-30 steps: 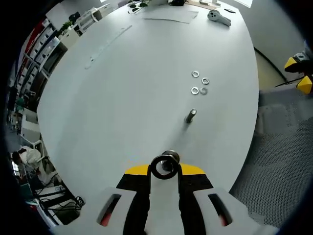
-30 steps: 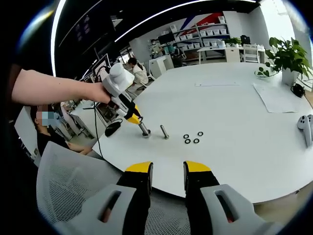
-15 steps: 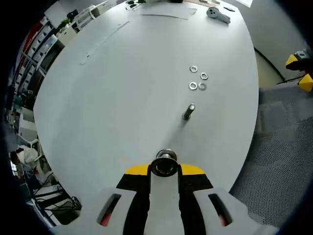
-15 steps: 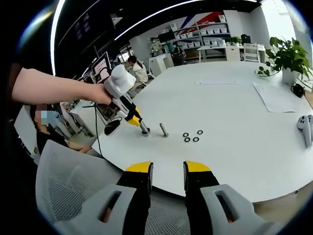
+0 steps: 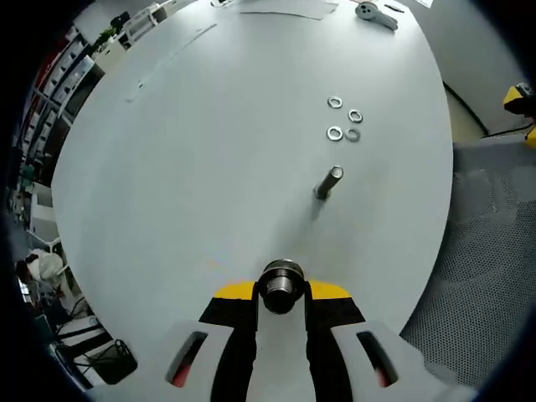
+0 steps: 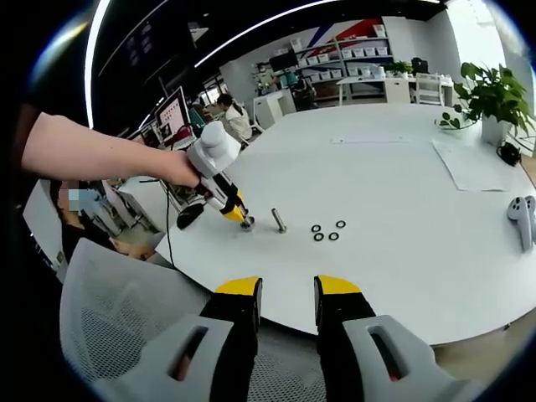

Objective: Place the washer onto the threaded stud by aligning its center hole with the stud, sliding it down to the base, and recovering from edge contact or off-axis alignment until the washer reaches the visible bottom stop.

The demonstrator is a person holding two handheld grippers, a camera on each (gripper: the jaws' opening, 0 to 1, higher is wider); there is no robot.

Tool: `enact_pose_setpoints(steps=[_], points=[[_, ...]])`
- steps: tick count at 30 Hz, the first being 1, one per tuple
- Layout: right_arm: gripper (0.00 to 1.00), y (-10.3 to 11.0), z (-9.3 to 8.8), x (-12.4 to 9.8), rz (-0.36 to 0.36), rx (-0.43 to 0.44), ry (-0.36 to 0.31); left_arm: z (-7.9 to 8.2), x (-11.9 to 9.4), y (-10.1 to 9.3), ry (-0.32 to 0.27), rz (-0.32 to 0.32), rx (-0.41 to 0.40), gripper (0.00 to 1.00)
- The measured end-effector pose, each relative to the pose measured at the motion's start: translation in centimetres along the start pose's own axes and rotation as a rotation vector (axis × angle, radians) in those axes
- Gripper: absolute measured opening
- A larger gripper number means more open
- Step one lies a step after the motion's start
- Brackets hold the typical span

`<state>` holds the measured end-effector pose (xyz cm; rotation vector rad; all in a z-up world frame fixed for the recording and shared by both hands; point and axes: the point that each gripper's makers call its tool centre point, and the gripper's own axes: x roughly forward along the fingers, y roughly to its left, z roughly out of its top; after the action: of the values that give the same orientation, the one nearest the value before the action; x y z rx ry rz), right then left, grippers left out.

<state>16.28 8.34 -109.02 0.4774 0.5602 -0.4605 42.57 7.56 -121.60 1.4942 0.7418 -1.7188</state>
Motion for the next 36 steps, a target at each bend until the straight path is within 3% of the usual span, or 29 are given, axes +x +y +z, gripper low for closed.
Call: enact_pose_setpoints(steps=[11,16,22,32,36], points=[[0.28,-0.2,-0.2,0.1,-0.006,0.001,0.009,-0.2,0.7,-0.4,0.012,0.000,0.000,0.19],[0.28,-0.1,-0.2,0.1,-0.005,0.000,0.012,0.0,0.9,-0.3,-0.010,-0.011,0.003,0.20],[0.28,0.0,-0.5,0.2,-0.001,-0.007,0.024,0.7,0.9,-0.5,-0.059,-0.019,-0.058,0.24],[0.28,0.1,-0.5,0.2,0.008,-0.014,0.024,0.8,-0.4,-0.1,-0.119,0.030,-0.104,0.27],[0.28,0.2,-0.4,0.3,0.015,-0.016,0.019,0.9,-2.2,-0.4,-0.149,0.052,-0.124,0.27]])
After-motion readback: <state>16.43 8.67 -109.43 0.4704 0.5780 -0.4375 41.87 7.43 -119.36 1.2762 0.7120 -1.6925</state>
